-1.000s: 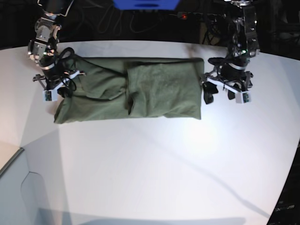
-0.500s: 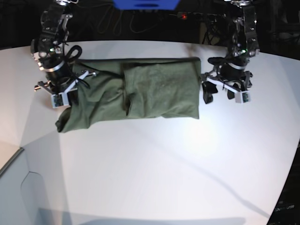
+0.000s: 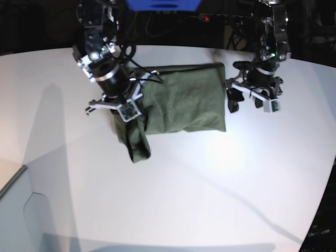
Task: Layout the t-shirt on the table in an organized manner, then fold the t-shirt properly
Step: 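Lift the band end with the right gripper and fold it over toward the left gripper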
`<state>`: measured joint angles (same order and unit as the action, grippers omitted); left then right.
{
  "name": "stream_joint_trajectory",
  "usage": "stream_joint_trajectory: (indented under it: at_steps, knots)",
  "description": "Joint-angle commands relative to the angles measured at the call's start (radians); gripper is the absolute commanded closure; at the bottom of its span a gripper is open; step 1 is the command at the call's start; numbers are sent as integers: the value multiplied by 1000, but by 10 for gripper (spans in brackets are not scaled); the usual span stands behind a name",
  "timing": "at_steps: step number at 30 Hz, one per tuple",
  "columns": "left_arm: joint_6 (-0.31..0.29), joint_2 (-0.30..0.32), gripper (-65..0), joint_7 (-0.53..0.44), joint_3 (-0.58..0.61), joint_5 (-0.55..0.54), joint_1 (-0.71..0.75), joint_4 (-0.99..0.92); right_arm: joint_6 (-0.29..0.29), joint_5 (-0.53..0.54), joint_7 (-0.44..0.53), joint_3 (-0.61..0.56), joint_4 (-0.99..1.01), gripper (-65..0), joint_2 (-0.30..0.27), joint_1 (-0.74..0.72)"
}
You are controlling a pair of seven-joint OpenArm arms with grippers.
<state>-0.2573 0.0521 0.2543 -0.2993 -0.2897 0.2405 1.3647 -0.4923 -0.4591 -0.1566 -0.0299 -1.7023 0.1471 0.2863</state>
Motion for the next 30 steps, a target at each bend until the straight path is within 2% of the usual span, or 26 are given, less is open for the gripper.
stream_joint_trajectory:
  at_steps: [1, 8, 13, 19, 30]
  knots:
    - [-6, 4, -508, -22, -1, -7, -5, 15, 16, 16, 35, -37, -17, 0, 10, -9]
    - [-3, 2, -510, -22, 1, -9, -13, -20, 25, 16, -96, -222, -17, 0, 10, -68]
    - [-3, 2, -510, -22, 1, -6, -16, -72, 25, 16, -151, -331, -15, 0, 10, -112]
    - [-3, 2, -511, -22, 1, -4, -16, -67, 25, 16, -151, -439, 74, 0, 10, -158]
    - [-3, 7, -511, -22, 1, -3, -13, -63, 25, 20, -148, -525, 290, 0, 10, -276]
